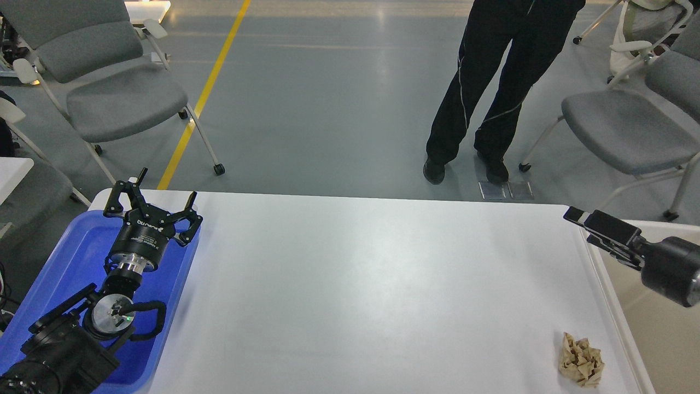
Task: Tidy desktop
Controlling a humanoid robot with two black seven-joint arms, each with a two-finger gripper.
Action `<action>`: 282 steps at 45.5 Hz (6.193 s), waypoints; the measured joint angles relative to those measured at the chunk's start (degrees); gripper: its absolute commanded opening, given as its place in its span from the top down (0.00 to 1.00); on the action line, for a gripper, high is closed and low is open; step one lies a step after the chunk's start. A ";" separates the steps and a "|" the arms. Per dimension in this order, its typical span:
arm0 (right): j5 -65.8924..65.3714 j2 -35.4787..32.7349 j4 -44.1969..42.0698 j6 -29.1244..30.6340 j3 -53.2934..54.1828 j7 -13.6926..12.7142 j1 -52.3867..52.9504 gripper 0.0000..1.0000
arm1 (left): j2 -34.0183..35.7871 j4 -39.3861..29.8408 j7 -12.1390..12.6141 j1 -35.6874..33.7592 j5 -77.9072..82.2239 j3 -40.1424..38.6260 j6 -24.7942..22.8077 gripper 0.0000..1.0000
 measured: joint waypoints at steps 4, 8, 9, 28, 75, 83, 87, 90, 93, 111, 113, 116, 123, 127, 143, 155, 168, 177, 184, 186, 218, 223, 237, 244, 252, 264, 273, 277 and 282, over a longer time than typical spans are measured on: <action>-3.81 -1.51 0.57 0.14 -3.47 -2.35 1.23 0.00 | 0.00 0.00 0.00 0.00 0.00 0.00 -0.02 0.00; -7.29 -2.66 0.92 0.21 -6.00 -3.73 1.90 0.00 | 0.00 0.00 0.00 0.00 0.01 -0.01 -0.03 0.00; -8.95 -3.02 1.06 0.23 -6.91 -4.13 2.09 0.00 | 0.00 0.01 0.00 0.00 0.00 -0.03 -0.03 0.00; -25.42 -1.60 -1.20 -2.17 -19.99 -7.03 2.62 0.00 | 0.00 0.00 -0.01 0.00 0.00 -0.06 -0.03 0.00; -27.71 17.04 -20.05 -9.74 -26.01 -10.00 -2.38 0.00 | 0.00 0.00 -0.01 0.00 0.00 -0.03 -0.05 0.00; -27.63 17.58 -21.32 -9.78 -26.03 -10.01 -2.34 0.00 | 0.00 0.00 -0.01 0.00 0.00 -0.04 -0.05 0.00; -27.60 17.75 -21.84 -9.80 -26.06 -10.01 -2.32 0.00 | 0.00 0.00 -0.01 0.00 0.00 -0.03 -0.05 0.00; -27.59 17.84 -22.08 -9.81 -26.06 -10.01 -2.28 0.00 | 0.00 0.00 -0.01 0.00 0.00 -0.02 -0.05 0.00; -27.58 17.95 -22.33 -9.81 -26.06 -10.02 -2.26 0.00 | 0.00 0.00 -0.01 0.00 0.00 -0.01 -0.05 0.00; -27.63 21.67 -24.81 -10.58 -26.07 -9.96 -2.30 0.12 | 0.00 0.00 -0.01 0.00 0.00 -0.01 -0.05 0.00; -27.65 21.89 -25.02 -10.70 -26.10 -9.95 -2.31 0.24 | 0.00 0.00 -0.01 0.00 0.00 -0.02 -0.05 0.00; -27.71 22.18 -25.36 -10.91 -26.16 -9.93 -2.34 0.46 | 0.00 0.00 -0.01 0.00 0.00 -0.03 -0.05 0.00; -27.81 22.50 -25.81 -10.90 -26.75 -9.89 -2.28 1.00 | 0.00 0.00 -0.01 0.00 0.00 -0.04 -0.05 0.00; -27.86 22.46 -25.90 -10.85 -27.57 -9.95 -1.98 1.00 | 0.00 0.00 -0.01 0.00 0.00 -0.04 -0.05 0.00; -27.64 21.37 -25.75 -10.75 -29.03 -9.99 -0.98 1.00 | 0.00 0.00 -0.01 0.02 0.00 -0.03 -0.05 0.00; -27.28 15.70 -20.06 -9.73 -29.63 -9.59 1.99 1.00 | 0.00 0.00 -0.01 0.02 -0.01 -0.02 -0.05 0.00; -27.08 6.54 -11.14 -5.74 -29.79 -9.38 8.53 1.00 | 0.00 0.00 -0.01 0.01 0.00 -0.02 -0.05 0.00; -26.46 1.31 -6.92 -2.55 -29.79 -9.30 13.73 1.00 | 0.00 -0.01 -0.01 -0.01 0.00 -0.02 -0.05 0.00; -25.92 -3.66 -3.98 0.69 -29.52 -8.77 18.59 1.00 | 0.00 -0.01 -0.01 -0.02 0.00 -0.02 -0.05 0.00; -25.80 -5.63 -3.15 2.20 -29.28 -8.29 20.56 1.00 | 0.00 0.00 -0.01 -0.02 0.00 -0.02 -0.06 0.00; -22.81 -17.40 -0.32 16.08 -25.40 -3.33 34.68 1.00 | 0.01 0.00 -0.01 0.08 0.00 0.02 -0.17 0.00; -22.36 -17.57 -0.20 17.29 -24.83 -3.30 35.75 1.00 | 0.01 0.00 -0.01 0.08 0.00 0.00 -0.13 0.00; -21.18 -17.88 -1.27 18.58 -24.07 -3.34 37.07 1.00 | 0.01 0.00 -0.01 0.07 0.00 0.00 -0.13 0.00; -16.69 -17.94 -2.95 17.67 -24.82 -3.34 36.65 1.00 | 0.01 0.00 -0.01 0.06 0.00 0.00 -0.13 0.00; -9.80 -17.70 -5.60 15.21 -25.93 -3.29 35.37 1.00 | 0.01 0.00 -0.01 0.06 0.00 0.01 -0.13 0.00; 3.44 -15.10 -12.25 11.42 -26.75 -3.10 30.62 1.00 | 0.01 0.01 -0.01 0.07 -0.02 0.03 -0.13 0.00; 17.02 -10.86 -19.36 9.81 -26.85 -2.94 25.91 1.00 | 0.01 0.00 -0.01 0.09 -0.01 0.03 -0.12 0.00; 23.81 -8.80 -22.32 9.49 -26.83 -2.90 23.62 1.00 | 0.01 0.00 -0.01 0.09 -0.01 0.02 -0.07 0.00; 32.13 -5.98 -26.03 9.16 -26.55 -2.87 20.34 1.00 | 0.00 0.00 -0.01 0.09 -0.02 0.01 -0.05 0.00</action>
